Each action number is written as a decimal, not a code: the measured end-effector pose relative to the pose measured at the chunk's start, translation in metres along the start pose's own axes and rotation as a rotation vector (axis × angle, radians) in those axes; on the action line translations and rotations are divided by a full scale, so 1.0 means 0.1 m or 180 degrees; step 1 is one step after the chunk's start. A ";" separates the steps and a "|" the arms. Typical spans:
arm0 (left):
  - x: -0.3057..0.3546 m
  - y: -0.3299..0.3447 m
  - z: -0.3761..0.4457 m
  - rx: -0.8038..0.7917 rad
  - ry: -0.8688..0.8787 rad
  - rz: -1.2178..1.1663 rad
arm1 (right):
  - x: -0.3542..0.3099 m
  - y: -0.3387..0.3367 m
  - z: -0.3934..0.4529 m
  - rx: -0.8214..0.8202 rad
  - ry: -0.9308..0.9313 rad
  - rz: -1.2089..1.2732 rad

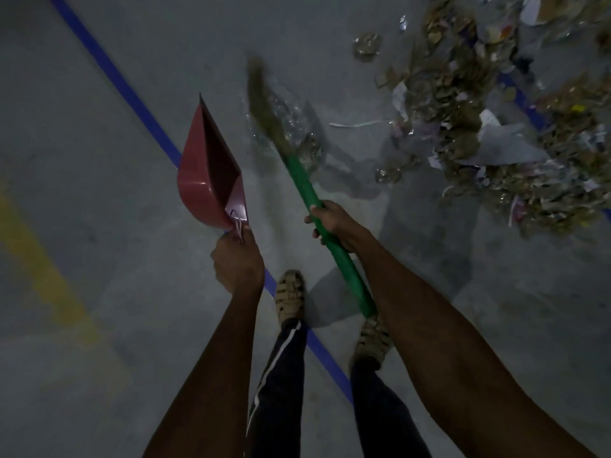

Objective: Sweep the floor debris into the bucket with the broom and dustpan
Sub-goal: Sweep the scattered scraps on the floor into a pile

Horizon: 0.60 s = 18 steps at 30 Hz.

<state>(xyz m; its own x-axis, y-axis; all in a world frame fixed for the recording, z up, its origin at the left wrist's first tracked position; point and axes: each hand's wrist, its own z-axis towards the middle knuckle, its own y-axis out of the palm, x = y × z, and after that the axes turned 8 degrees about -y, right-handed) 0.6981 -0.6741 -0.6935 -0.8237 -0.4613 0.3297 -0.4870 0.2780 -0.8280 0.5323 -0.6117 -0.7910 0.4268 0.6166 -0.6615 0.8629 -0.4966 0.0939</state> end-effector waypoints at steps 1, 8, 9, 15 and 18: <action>0.01 -0.02 0.05 0.0010 -0.0017 0.0000 | 0.03 0.04 0.09 -0.0058 0.0091 -0.0141; -0.09 -0.01 0.17 -0.0072 -0.0042 0.0067 | 0.44 -0.15 0.19 0.0479 0.0370 -0.0082; -0.10 0.00 0.17 -0.0098 -0.0037 0.0049 | 0.50 -0.25 0.17 0.0646 0.0371 -0.0013; -0.08 0.08 0.05 -0.0166 0.0106 0.0078 | 0.70 -1.09 0.02 0.1787 0.0363 0.0087; -0.01 0.15 -0.03 -0.0181 0.0274 0.0142 | 0.70 -1.48 -0.12 0.2196 0.0205 0.0088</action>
<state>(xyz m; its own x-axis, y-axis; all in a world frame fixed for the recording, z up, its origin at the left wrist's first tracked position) 0.6911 -0.6667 -0.7048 -0.8657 -0.3739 0.3327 -0.4629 0.3452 -0.8165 0.4374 -0.4876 -0.8423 0.4798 0.6226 -0.6182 0.4913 -0.7744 -0.3986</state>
